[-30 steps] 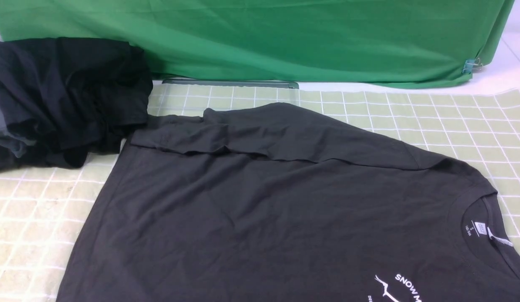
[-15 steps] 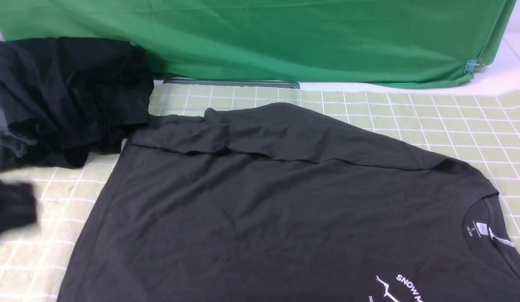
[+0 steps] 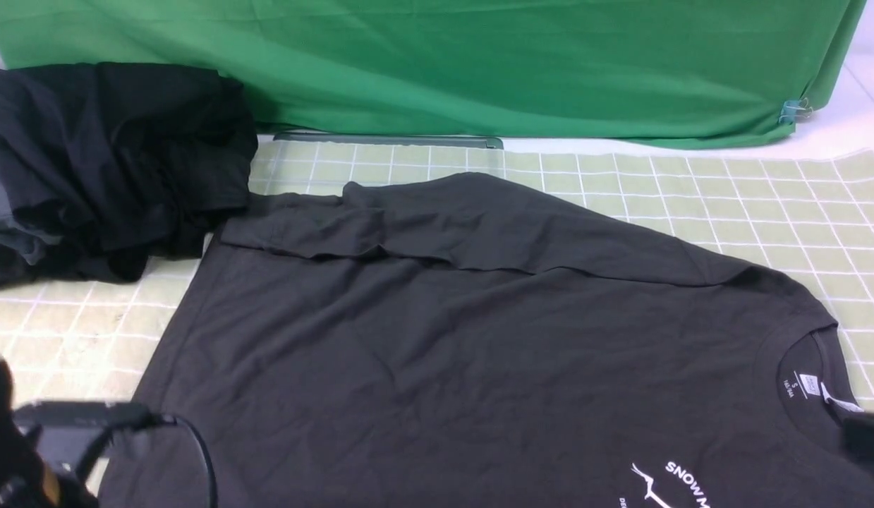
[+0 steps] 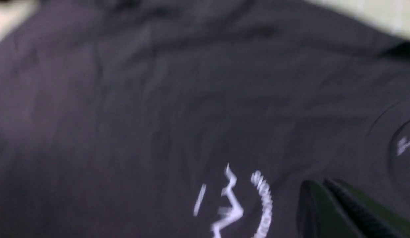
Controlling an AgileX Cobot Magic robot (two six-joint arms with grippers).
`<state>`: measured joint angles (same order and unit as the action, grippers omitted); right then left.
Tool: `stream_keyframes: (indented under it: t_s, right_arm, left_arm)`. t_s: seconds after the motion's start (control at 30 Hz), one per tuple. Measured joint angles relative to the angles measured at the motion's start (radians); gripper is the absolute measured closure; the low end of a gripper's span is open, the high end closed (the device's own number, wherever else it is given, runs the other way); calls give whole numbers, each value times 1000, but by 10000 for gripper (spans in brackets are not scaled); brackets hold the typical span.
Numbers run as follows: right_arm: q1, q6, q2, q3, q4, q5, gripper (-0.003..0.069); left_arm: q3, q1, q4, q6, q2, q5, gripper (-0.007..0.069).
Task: Fold a long-sleeved shirt over a green coffee tablecloth.
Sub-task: 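Grasp the left edge of the dark T-shirt lying flat on the table, then fold the left side of the black T-shirt inward over its body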
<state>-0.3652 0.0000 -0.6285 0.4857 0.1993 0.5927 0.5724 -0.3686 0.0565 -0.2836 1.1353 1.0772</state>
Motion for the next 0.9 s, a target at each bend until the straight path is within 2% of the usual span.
stream_keyframes:
  t_s: [0.17, 0.3, 0.43, 0.47, 0.57, 0.67, 0.8, 0.9]
  right_arm:
    - [-41, 0, -138, 2, 8, -4, 648]
    - [-52, -18, -210, 4, 26, -40, 648]
    - [-52, -21, -217, 6, 30, -84, 648]
    - [-52, -21, -217, 6, 30, -94, 648]
    - [-52, -21, -218, 6, 31, -104, 648]
    - [-52, -21, -218, 6, 31, -106, 648]
    - [-52, -21, -218, 6, 33, -110, 645]
    - [-52, -21, -218, 6, 33, -110, 642]
  left_arm:
    - [-46, -9, -75, -27, 7, -77, 532]
    - [-48, -9, -103, -34, 52, -92, 332]
    - [-48, -9, -106, -34, 128, -138, 190]
    - [-48, -9, -104, -34, 153, -157, 163]
    - [-48, -9, -95, -31, 195, -175, 146]
    - [-48, -9, -77, -31, 225, -184, 190]
    - [-48, -9, -38, -31, 236, -187, 394]
    - [-41, -9, -32, -26, 235, -159, 575]
